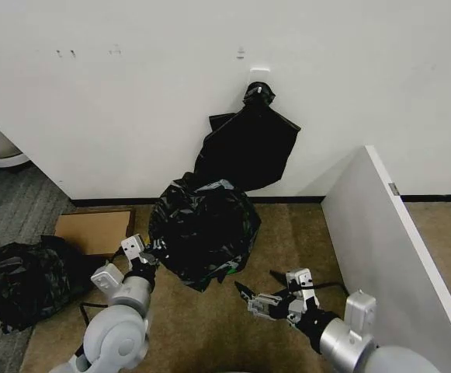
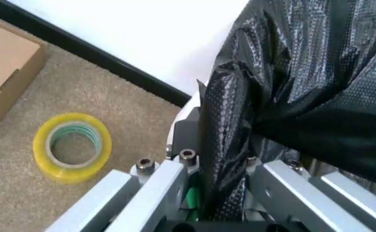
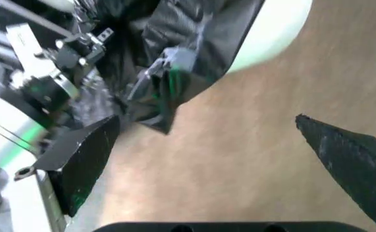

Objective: Place the garbage bag over the trash bin.

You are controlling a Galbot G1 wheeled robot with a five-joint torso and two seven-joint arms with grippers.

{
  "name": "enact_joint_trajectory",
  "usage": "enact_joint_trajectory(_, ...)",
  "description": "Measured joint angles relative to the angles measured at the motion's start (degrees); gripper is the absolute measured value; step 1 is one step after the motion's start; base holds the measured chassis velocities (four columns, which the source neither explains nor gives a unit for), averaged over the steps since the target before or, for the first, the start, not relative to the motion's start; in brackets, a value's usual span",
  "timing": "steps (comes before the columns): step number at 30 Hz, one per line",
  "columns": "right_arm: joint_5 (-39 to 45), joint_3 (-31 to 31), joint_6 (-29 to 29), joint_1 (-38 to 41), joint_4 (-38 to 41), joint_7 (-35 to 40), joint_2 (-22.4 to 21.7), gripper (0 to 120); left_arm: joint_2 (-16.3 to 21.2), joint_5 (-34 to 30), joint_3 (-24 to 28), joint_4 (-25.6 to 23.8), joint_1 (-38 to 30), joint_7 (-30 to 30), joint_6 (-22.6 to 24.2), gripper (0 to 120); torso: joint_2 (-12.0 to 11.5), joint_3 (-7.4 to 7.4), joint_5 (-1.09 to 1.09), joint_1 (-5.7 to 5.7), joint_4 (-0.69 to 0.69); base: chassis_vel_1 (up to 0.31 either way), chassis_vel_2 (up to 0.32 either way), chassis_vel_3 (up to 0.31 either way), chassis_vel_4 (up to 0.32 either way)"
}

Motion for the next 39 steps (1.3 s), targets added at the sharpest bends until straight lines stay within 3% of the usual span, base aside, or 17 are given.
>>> enact_joint_trajectory(6, 6.1, -0.3, 2.6, 0.7, 0.0, 1.4, 4.0, 95, -0.2, 0.4, 0.5, 0.1, 0.0, 0.1, 0.0, 0, 0.0, 0.0, 0.0, 0.0, -0.01, 0.0, 0.0, 0.0, 0.0)
enact_joint_trajectory(11, 6.2, -0.8, 4.1, 1.4, -1.1, 1.7, 5.5, 94, -0.1, 0.6, 1.0, 0.3, -0.2, 0.8, 0.0, 0, 0.0, 0.0, 0.0, 0.0, -0.01, 0.0, 0.0, 0.0, 0.0)
enact_joint_trajectory(22, 3.3, -2.3, 5.2, 2.0, -3.6, 4.1, 8.4, 52, -0.1, 0.9, 1.4, 0.3, -0.1, 1.3, 0.0, 0, 0.0, 0.0, 0.0, 0.0, 0.0, 0.0, 0.0, 0.0, 0.0)
enact_joint_trajectory(27, 3.0, -2.3, 5.2, 1.6, -3.6, 4.1, 8.6, 39, -0.1, 1.0, 1.4, 0.3, -0.1, 1.3, 0.0, 0, 0.0, 0.0, 0.0, 0.0, -0.01, 0.0, 0.0, 0.0, 0.0)
enact_joint_trajectory(32, 2.8, -2.5, 4.9, 1.1, -3.3, 3.8, 8.9, 15, -0.2, 1.0, 1.4, 0.2, -0.3, 1.2, 0.1, 0, 0.0, 0.0, 0.01, 0.0, -0.01, 0.0, 0.0, 0.0, 0.0)
enact_joint_trajectory(37, 2.1, -2.5, 4.0, 0.4, -2.9, 3.1, 8.5, 1, -0.5, 0.9, 1.3, 0.3, -0.4, 1.0, 0.1, 0, 0.0, 0.0, 0.01, 0.0, 0.0, 0.0, 0.0, 0.0, 0.0)
enact_joint_trajectory(39, 1.5, -2.5, 3.5, 0.1, -2.9, 2.9, 8.3, 0, -0.6, 0.6, 1.3, 0.3, -0.5, 0.9, 0.1, 0, 0.0, 0.0, 0.01, 0.0, 0.0, 0.0, 0.0, 0.0, 0.0)
